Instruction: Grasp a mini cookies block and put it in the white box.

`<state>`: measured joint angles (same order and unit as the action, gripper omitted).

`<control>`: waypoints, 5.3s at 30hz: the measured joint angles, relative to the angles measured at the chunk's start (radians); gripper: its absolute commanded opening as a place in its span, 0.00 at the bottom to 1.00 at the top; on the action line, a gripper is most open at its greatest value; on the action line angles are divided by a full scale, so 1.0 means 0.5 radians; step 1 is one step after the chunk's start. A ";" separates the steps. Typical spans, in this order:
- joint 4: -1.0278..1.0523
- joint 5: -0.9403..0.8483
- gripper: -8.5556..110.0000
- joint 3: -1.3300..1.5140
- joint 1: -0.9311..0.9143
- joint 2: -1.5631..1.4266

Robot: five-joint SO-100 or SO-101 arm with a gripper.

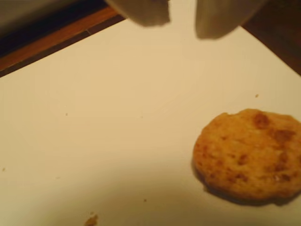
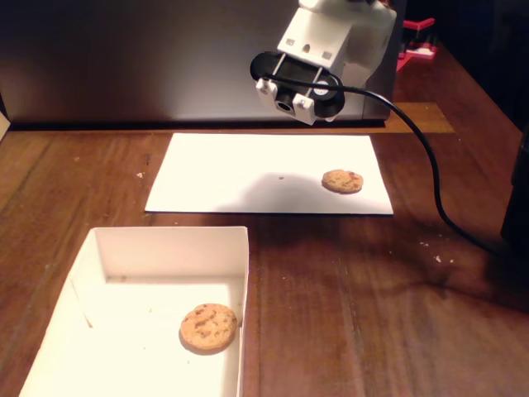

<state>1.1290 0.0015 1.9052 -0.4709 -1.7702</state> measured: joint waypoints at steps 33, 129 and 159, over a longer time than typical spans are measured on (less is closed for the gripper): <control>0.015 0.058 0.38 0.267 -0.077 0.080; -0.212 0.209 0.25 0.405 -0.175 0.549; -0.147 0.012 0.24 0.245 -0.163 0.365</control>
<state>1.0554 0.0077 2.0279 -0.5522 -1.5877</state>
